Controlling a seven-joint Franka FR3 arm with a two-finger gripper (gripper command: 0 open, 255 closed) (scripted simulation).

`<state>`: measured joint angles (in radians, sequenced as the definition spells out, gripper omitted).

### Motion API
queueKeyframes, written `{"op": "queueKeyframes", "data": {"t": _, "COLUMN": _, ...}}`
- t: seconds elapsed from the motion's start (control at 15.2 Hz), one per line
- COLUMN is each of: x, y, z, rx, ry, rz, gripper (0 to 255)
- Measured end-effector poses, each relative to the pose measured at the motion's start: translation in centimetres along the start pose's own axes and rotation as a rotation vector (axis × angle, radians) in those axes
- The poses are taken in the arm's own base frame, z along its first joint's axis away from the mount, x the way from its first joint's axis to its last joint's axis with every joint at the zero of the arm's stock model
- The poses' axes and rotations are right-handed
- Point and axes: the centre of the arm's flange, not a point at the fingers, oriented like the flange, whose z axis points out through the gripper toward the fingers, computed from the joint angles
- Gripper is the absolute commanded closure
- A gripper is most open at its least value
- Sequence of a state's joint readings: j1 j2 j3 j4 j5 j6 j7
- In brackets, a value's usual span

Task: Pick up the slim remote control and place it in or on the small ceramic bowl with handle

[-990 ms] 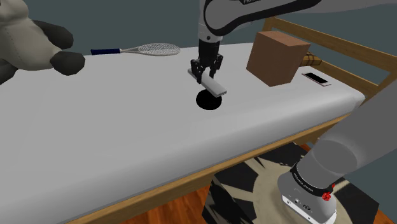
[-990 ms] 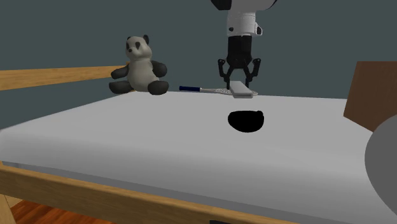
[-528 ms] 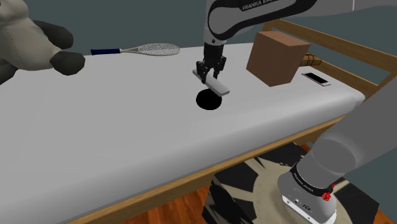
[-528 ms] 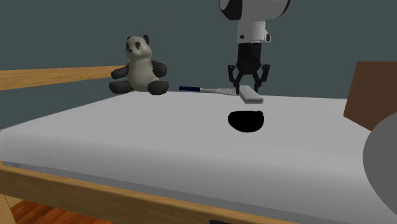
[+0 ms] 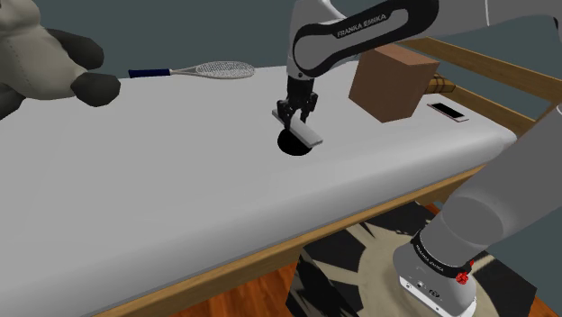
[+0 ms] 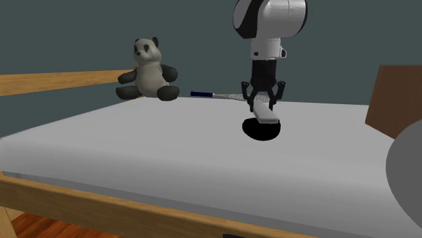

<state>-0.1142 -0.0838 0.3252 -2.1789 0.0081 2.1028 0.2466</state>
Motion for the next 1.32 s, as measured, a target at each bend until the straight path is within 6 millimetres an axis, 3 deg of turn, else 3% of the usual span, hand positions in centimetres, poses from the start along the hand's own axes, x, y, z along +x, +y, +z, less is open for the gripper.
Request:
{"op": "queueKeyframes", "data": {"t": 0.53, "x": 0.0, "y": 0.0, "z": 1.3, "rx": 0.000, "ry": 0.000, "rz": 0.000, "gripper": 255}}
{"op": "queueKeyframes", "data": {"t": 0.59, "x": 0.0, "y": 0.0, "z": 1.3, "rx": 0.000, "ry": 0.000, "rz": 0.000, "gripper": 0}}
{"op": "queueKeyframes", "data": {"t": 0.99, "x": 0.0, "y": 0.0, "z": 1.3, "rx": 0.000, "ry": 0.001, "rz": 0.000, "gripper": 0}}
{"op": "queueKeyframes", "data": {"t": 1.32, "x": 0.1, "y": 0.1, "z": -3.1, "rx": 0.000, "ry": 0.003, "rz": 0.000, "gripper": 0}}
